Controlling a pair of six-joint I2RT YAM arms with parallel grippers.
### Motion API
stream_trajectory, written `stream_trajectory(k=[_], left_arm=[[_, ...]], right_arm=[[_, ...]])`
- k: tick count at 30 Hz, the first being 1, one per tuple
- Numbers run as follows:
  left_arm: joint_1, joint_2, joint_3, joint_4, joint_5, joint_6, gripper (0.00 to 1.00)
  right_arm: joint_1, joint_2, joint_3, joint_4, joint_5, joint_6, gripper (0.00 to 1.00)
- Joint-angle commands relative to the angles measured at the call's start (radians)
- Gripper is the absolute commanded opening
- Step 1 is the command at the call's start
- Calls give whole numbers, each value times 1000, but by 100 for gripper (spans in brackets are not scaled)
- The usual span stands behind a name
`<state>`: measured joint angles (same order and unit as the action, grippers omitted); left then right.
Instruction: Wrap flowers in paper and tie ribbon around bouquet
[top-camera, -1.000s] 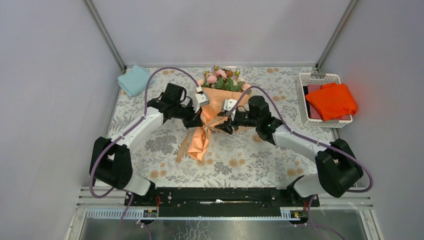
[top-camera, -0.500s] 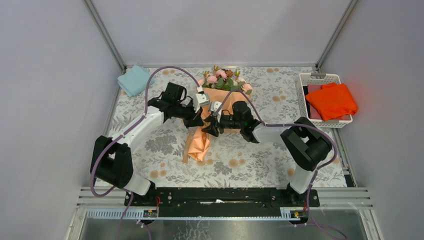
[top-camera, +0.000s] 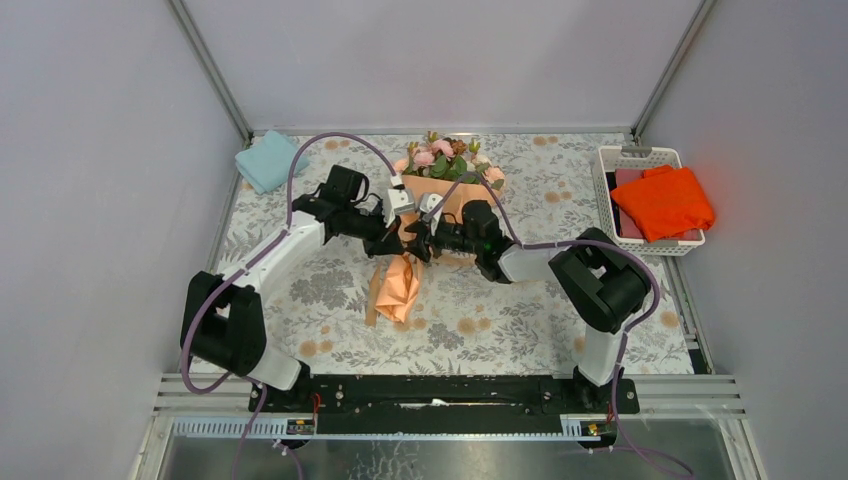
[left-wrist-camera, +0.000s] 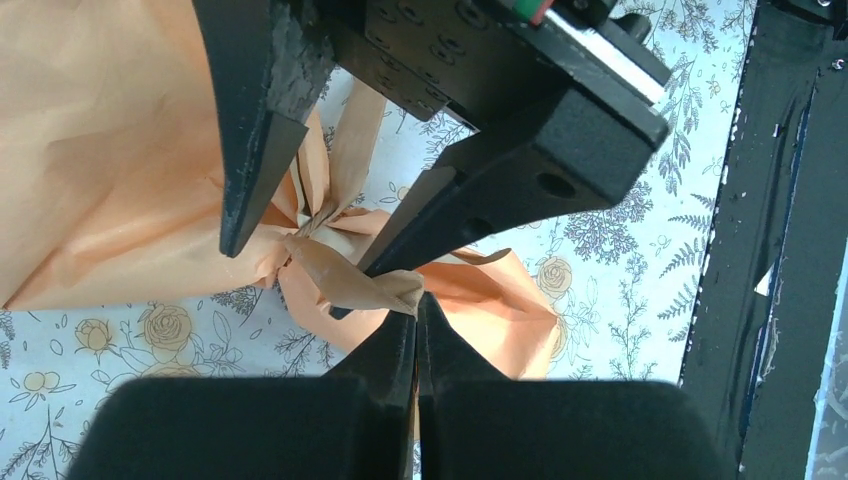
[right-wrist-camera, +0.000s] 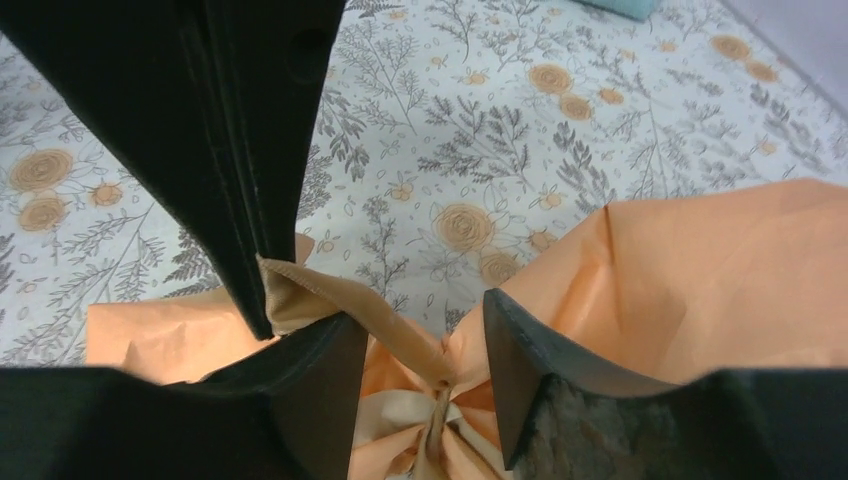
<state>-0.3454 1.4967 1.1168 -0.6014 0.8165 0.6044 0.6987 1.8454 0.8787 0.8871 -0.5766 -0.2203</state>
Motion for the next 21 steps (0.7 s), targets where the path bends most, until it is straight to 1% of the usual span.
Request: stream_trajectory(k=[1, 4, 5, 6, 7, 8, 9, 10, 12, 14, 16, 18, 19, 20, 21], left_arm=[[15, -9, 1, -20, 50, 34, 0], [18, -5, 4, -20, 42, 27, 0], [21, -8, 3, -20, 22, 19, 0], [26, -13, 5, -20, -4, 7, 8], [35, -21, 11, -27, -42, -1, 31], [46, -30, 23, -53, -88, 3, 52], [60, -42, 38, -96, -137, 22, 62], [75, -54, 60, -148, -183, 52, 67], [107, -85, 91, -247, -262, 92, 70], [117, -120, 102, -372, -337, 141, 71], [116, -168, 82, -427, -370, 184, 69], [114, -231, 41, -404, -325, 231, 69], [109, -262, 15, -367, -272, 266, 69], [89, -284, -14, -316, -215, 307, 71], [69, -300, -47, -231, -165, 315, 75]], right_arm=[[6, 25, 70, 59, -18, 5, 43], [6, 10, 36, 115, 19, 24, 8], [5, -6, 22, 113, 28, 21, 1], [5, -22, 13, 92, 35, 14, 0], [5, -42, 7, 67, 41, 7, 0], [5, -56, 3, 39, 45, 0, 0], [5, -64, 0, 19, 47, -5, 0], [6, -72, -7, 13, 41, -7, 0], [5, -77, -24, 29, 25, 4, 0], [5, -77, -30, 40, 7, 14, 0], [7, -69, -32, 65, -6, 33, 0], [4, -56, -32, 100, -23, 55, 0], [6, -51, -31, 120, -33, 67, 0], [6, -46, -29, 140, -45, 78, 0], [6, -43, -24, 150, -54, 80, 0]])
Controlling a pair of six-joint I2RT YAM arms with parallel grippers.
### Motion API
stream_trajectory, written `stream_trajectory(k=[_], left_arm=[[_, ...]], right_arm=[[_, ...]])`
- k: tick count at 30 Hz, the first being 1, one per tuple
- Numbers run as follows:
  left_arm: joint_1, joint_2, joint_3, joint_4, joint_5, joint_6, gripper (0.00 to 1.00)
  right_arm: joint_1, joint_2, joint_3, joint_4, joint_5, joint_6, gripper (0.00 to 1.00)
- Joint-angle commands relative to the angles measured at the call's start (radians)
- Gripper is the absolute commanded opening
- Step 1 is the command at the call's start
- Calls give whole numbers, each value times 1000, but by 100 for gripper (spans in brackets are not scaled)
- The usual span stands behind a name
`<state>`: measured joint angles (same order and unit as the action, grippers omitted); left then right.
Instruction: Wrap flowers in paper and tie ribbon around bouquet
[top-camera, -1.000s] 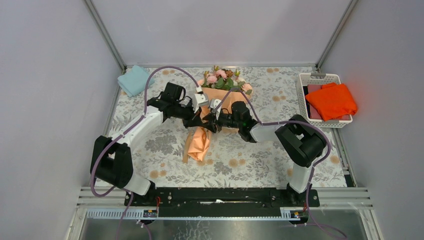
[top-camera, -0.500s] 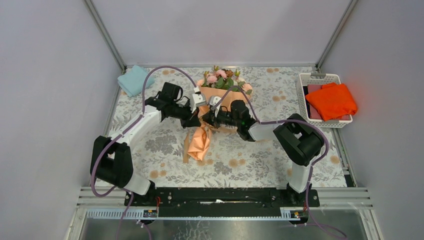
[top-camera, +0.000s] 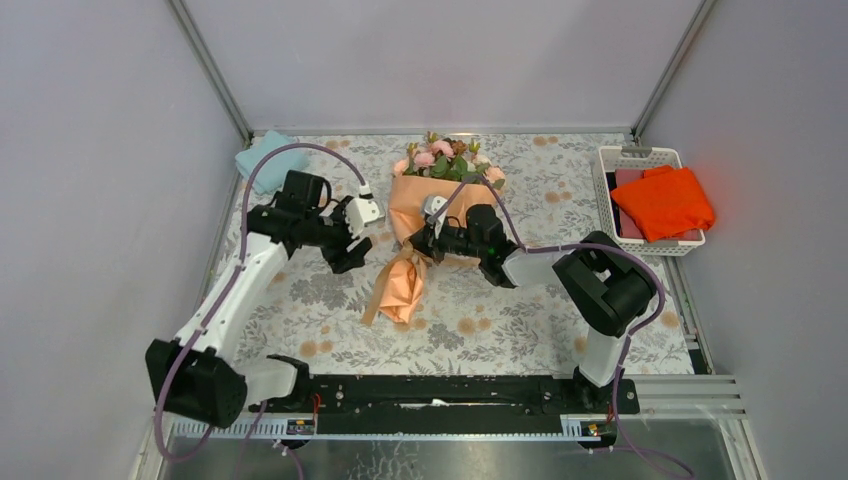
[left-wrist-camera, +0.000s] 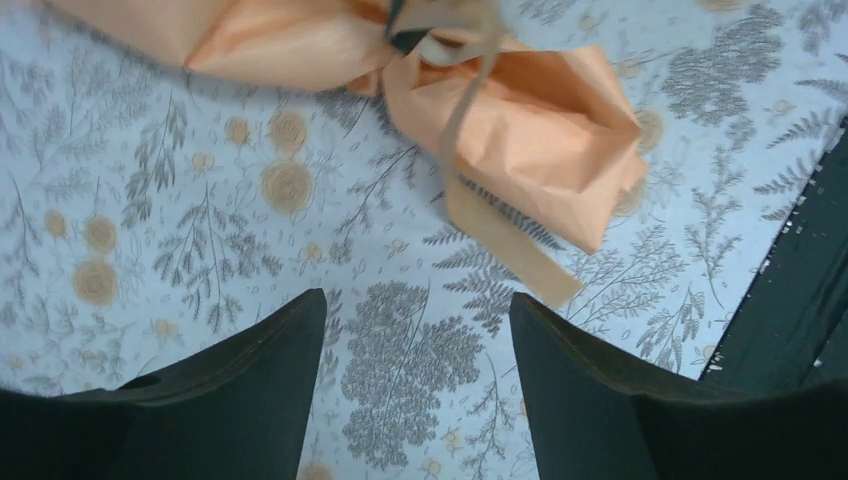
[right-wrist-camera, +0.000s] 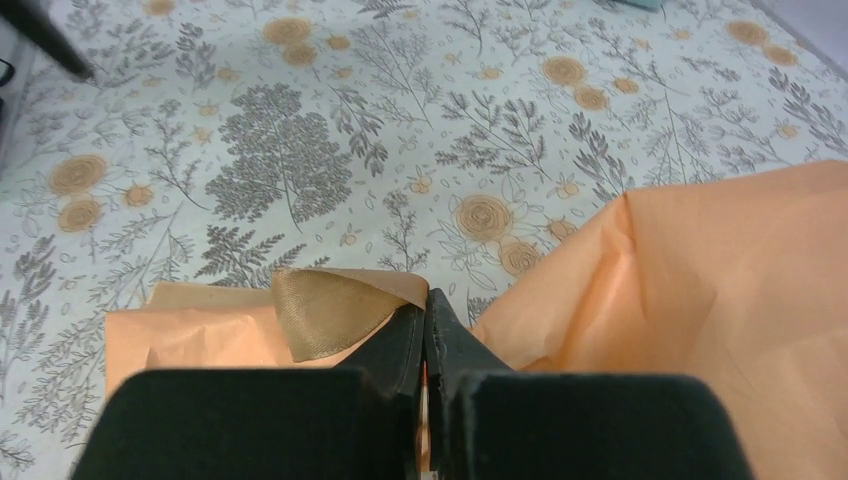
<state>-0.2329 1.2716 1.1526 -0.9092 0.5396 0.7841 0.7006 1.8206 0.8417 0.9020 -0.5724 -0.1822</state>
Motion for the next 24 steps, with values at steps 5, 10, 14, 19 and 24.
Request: stream_trajectory(k=[5, 10, 14, 19, 24], left_arm=[[-86, 65, -111, 349, 247, 111, 80], [-14, 249, -16, 356, 374, 179, 80], [-17, 331, -15, 334, 460, 206, 81], [-17, 376, -63, 357, 527, 217, 83], [-4, 380, -98, 313, 495, 399, 86]], right_arm=[[3, -26, 38, 101, -114, 27, 0], [2, -46, 33, 15, -143, -54, 0], [-2, -56, 36, -48, -165, -85, 0], [-15, -47, 53, -39, -190, -54, 0], [-34, -28, 43, 13, -205, -24, 0]])
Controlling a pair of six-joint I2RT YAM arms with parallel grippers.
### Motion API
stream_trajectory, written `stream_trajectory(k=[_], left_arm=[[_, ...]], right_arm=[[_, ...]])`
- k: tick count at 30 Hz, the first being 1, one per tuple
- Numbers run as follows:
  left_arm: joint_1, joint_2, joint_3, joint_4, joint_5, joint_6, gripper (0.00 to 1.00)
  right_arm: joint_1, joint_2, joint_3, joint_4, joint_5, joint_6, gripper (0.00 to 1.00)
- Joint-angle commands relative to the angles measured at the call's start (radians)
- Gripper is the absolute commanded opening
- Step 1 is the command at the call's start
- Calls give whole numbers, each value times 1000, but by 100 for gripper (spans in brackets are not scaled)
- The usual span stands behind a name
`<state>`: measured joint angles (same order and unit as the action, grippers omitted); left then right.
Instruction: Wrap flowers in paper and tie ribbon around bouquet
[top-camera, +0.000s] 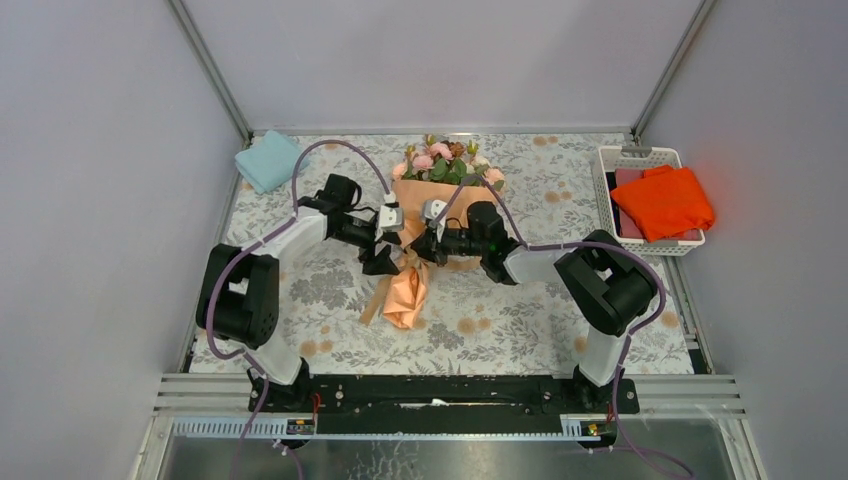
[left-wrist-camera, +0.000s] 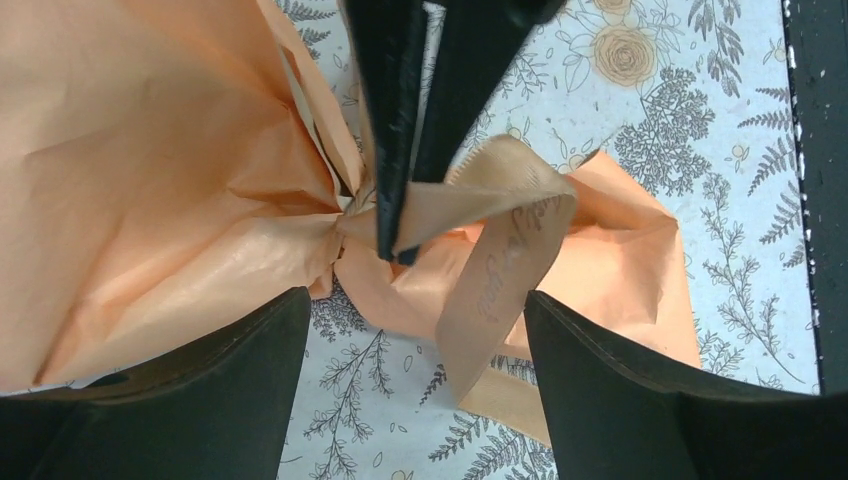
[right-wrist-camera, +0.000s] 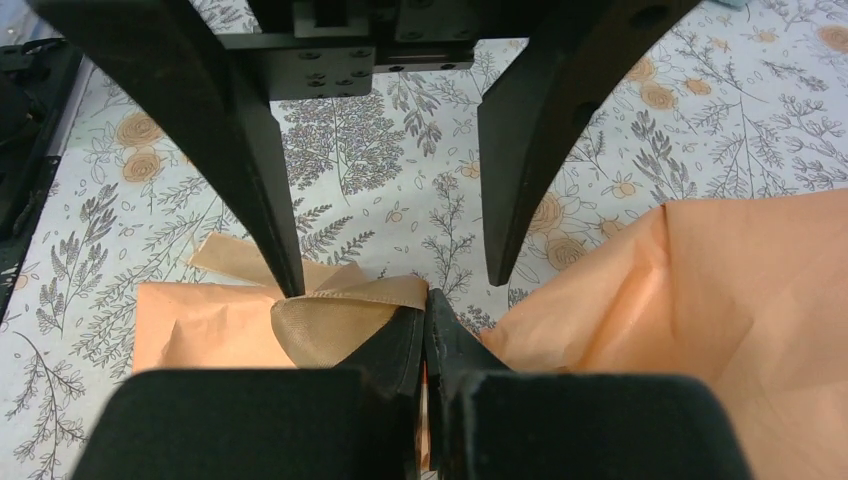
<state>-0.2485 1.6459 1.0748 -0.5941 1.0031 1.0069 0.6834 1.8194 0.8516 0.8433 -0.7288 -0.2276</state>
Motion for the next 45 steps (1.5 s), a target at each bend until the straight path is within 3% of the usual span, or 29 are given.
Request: stream_trajectory(k=[1, 4, 5, 8, 10, 12, 16, 23, 26, 31, 35, 37, 40, 45], left_arm=[[13, 11, -17, -31, 21, 229, 86], [9, 32, -15, -64, 17, 277, 89], [2, 36, -21, -5, 22, 211, 97], [-19, 35, -77, 389, -30, -216, 99], [-23, 42, -85, 496, -52, -295, 97], [-24, 44, -84, 500, -47, -294, 90], [-24, 42, -85, 487, -38, -279, 59], [-51, -5, -139, 499, 39, -286, 52], [-59, -27, -183, 600, 53, -440, 43], [-67, -51, -294, 902, 36, -796, 32], [-82, -64, -379, 1010, 20, -843, 11], [-84, -65, -394, 1015, 22, -839, 7], [-84, -62, -405, 1019, 25, -839, 6], [-87, -53, -418, 1104, 14, -906, 0]], right_arm=[[-20, -23, 35, 72, -51, 23, 0], [-20, -14, 39, 79, -58, 29, 0], [-19, -10, 40, 83, -60, 31, 0], [-19, 1, 38, 115, -63, 56, 0], [-19, 3, 35, 131, -76, 71, 0], [-20, 3, 35, 132, -84, 75, 0], [-19, 0, 33, 131, -84, 73, 0], [-20, -8, 24, 156, -86, 102, 0], [-21, -20, 16, 145, -72, 103, 0], [-19, -60, -26, 125, 5, 162, 8], [-19, -78, -76, 145, 41, 209, 11], [-20, -83, -88, 157, 47, 221, 13], [-20, -99, -81, 123, 52, 221, 19], [-21, -136, -71, -11, 67, 216, 44]])
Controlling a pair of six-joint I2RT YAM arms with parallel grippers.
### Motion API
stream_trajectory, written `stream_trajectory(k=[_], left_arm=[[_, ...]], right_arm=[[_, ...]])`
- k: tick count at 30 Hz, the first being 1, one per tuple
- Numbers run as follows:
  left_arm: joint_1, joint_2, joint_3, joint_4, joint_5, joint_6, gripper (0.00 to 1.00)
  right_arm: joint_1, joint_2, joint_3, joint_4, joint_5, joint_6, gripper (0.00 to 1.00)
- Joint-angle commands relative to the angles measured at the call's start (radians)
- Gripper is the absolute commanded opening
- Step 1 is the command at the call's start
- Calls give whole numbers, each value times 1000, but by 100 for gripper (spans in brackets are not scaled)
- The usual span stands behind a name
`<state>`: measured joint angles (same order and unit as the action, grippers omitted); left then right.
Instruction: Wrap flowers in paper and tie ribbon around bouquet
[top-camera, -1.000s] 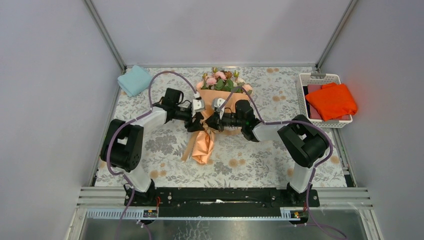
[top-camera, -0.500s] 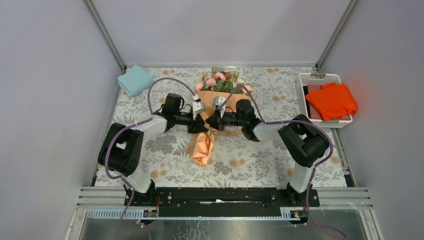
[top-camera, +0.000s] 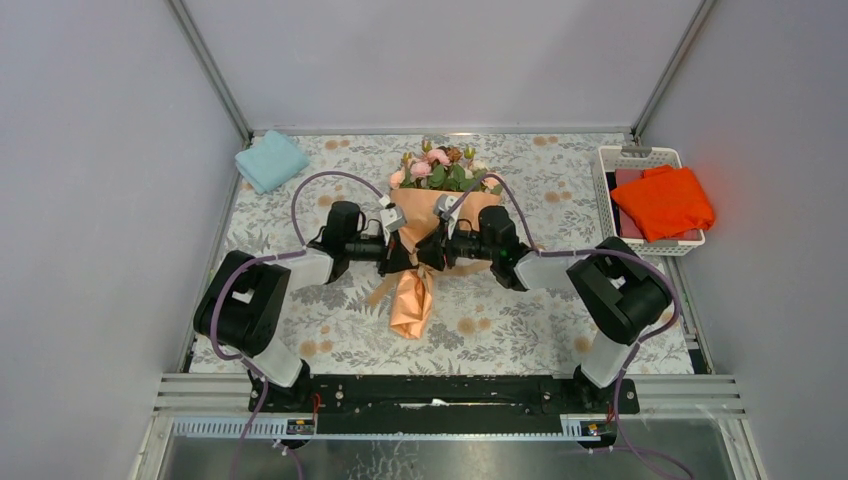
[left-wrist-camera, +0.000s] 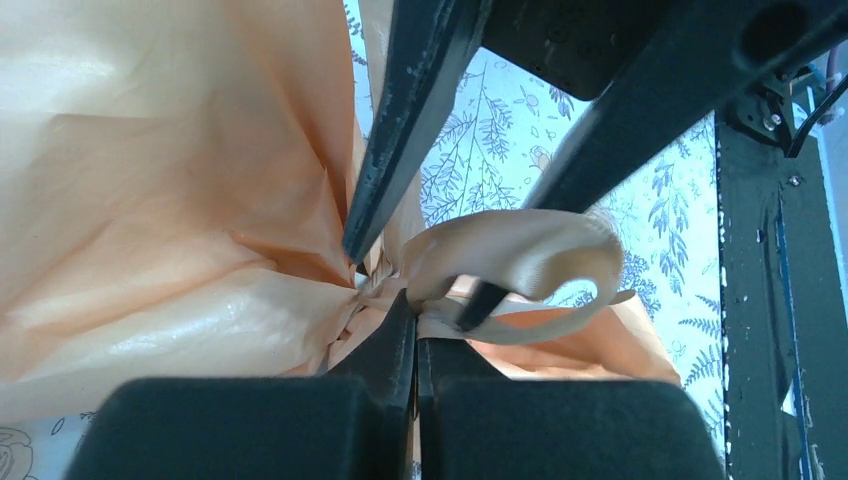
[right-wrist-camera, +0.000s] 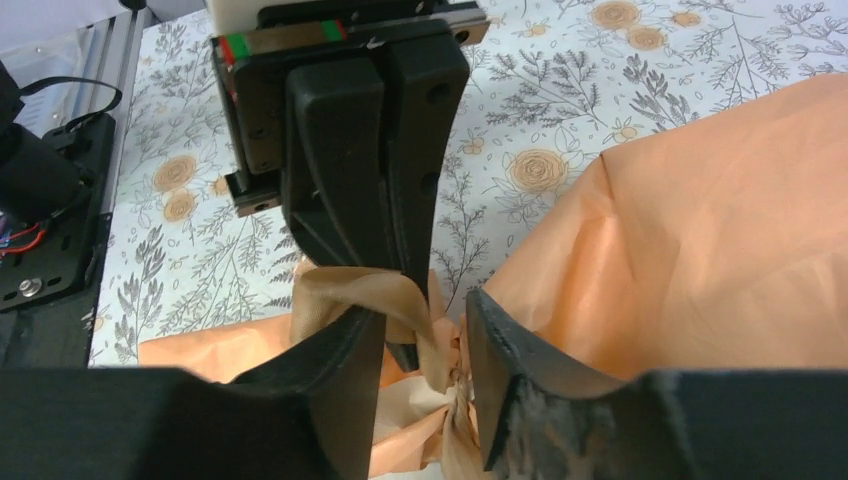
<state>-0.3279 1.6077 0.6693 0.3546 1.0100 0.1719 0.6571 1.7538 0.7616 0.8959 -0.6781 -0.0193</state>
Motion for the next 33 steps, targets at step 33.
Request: stream_trajectory(k=[33], left_arm=[[-7, -59, -40, 76, -66, 36, 0]], right_arm=[[-456, -307, -56, -1099, 874, 614, 70]])
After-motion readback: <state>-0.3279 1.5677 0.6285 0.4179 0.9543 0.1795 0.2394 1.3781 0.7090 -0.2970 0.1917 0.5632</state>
